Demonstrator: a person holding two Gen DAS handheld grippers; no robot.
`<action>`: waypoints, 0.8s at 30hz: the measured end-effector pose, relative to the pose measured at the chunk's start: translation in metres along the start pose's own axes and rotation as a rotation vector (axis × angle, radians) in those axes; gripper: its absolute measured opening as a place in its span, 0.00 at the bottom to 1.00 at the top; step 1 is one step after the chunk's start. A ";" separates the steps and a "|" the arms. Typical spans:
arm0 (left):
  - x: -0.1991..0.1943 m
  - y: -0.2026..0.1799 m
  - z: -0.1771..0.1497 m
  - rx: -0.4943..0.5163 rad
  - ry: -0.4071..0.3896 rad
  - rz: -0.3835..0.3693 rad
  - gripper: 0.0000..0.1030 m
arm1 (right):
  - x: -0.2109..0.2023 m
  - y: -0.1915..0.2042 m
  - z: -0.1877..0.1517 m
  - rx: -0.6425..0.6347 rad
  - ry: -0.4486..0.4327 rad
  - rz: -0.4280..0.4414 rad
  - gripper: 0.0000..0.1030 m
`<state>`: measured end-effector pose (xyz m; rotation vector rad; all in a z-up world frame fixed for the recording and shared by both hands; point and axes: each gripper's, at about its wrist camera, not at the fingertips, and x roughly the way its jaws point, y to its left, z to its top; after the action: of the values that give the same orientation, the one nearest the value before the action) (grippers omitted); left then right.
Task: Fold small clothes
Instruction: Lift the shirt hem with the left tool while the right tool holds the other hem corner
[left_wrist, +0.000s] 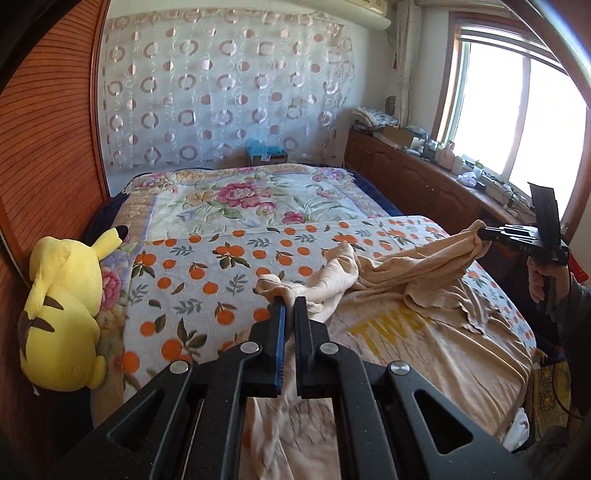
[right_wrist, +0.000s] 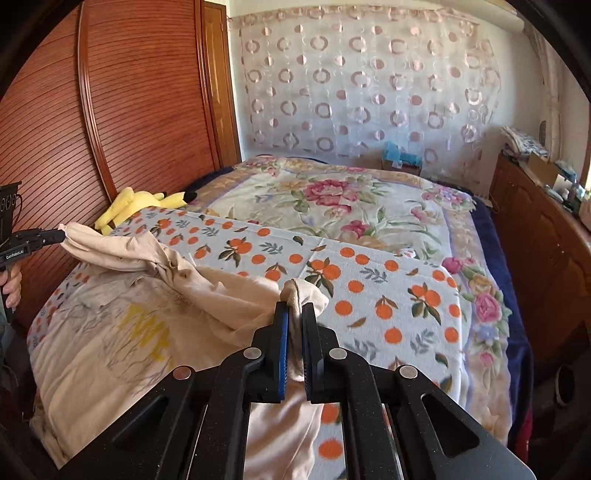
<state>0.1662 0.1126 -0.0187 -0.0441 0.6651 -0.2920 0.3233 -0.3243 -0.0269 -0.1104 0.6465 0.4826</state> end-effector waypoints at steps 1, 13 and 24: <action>-0.009 -0.004 -0.005 0.000 -0.009 -0.001 0.05 | -0.010 0.002 -0.007 -0.001 -0.007 -0.004 0.06; -0.095 -0.026 -0.086 -0.055 -0.060 -0.017 0.05 | -0.127 0.043 -0.103 -0.028 -0.030 0.007 0.06; -0.138 -0.024 -0.127 -0.088 -0.036 0.007 0.05 | -0.193 0.064 -0.134 -0.041 0.003 -0.001 0.06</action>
<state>-0.0207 0.1349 -0.0324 -0.1307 0.6424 -0.2543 0.0862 -0.3775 -0.0146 -0.1505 0.6399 0.4949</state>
